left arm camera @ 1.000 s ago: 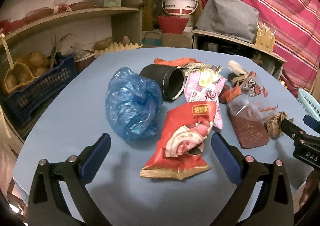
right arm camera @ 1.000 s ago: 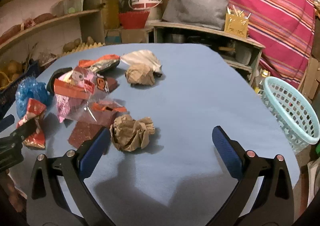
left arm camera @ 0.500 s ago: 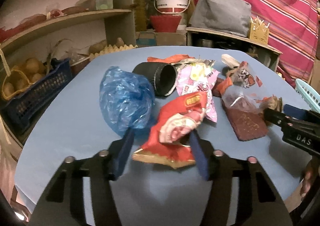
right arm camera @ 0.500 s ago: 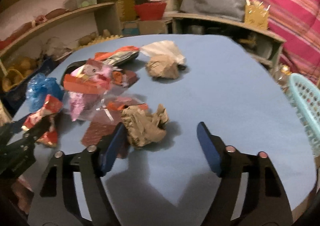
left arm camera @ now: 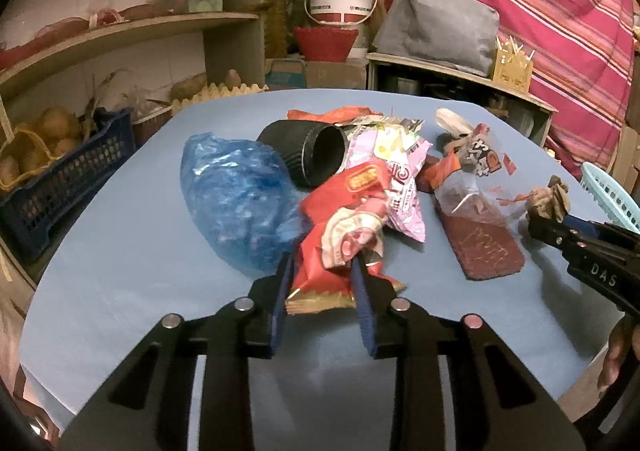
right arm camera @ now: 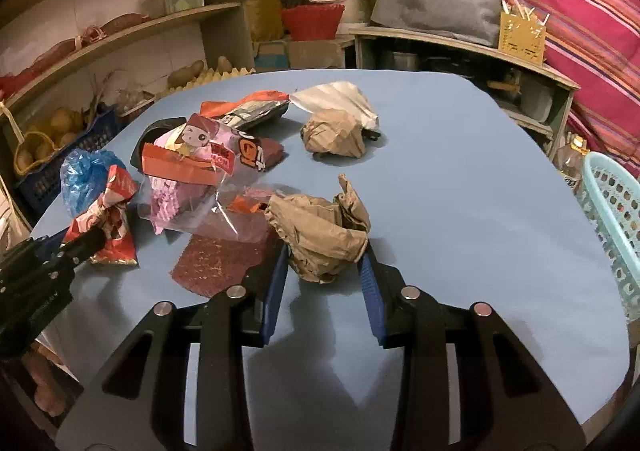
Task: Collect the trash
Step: 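Grasp the red snack wrapper with the left tool while the right tool grasps a brown paper ball, then lift the red wrapper and brown paper ball and carry both toward the blue basket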
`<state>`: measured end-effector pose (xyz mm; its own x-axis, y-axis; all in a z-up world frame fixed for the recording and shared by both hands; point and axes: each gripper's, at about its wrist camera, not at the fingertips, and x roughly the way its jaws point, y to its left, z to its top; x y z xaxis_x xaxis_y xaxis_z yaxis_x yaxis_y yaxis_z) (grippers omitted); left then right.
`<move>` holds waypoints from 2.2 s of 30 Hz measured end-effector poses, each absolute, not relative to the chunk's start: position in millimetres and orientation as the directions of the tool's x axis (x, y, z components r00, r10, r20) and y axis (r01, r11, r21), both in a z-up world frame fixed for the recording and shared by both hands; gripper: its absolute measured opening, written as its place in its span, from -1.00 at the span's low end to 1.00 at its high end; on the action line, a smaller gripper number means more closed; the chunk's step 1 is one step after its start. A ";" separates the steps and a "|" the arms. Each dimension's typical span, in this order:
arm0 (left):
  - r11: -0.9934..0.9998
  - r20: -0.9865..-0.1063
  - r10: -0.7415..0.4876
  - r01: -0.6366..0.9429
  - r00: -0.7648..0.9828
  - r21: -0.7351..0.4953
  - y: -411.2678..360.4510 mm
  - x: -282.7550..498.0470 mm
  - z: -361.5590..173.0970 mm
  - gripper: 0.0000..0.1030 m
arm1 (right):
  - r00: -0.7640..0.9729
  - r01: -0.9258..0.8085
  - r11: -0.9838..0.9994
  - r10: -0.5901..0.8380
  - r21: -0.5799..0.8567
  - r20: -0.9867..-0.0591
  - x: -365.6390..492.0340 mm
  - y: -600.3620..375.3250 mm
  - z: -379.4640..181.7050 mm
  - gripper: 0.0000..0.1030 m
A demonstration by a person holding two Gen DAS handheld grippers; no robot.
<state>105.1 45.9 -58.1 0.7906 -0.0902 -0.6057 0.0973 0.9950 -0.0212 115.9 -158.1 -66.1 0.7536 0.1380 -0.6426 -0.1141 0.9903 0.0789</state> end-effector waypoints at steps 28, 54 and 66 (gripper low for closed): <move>0.995 -0.580 -0.094 0.098 0.809 -0.025 46.5 83.2 -44.9 -0.54 | 0.780 -0.059 0.993 0.111 0.104 -0.616 77.7 -192.7 -50.2 -0.30; 0.991 -0.524 -0.132 0.120 0.841 -0.058 25.4 79.4 -3.7 -0.55 | 0.827 -0.086 0.995 0.100 0.052 -0.553 68.8 -220.5 1.0 -0.30; 0.989 -0.451 -0.146 0.146 0.880 -0.036 -26.5 103.8 42.0 -0.55 | 0.859 -0.037 0.998 0.056 0.047 -0.508 80.5 -287.9 41.1 -0.30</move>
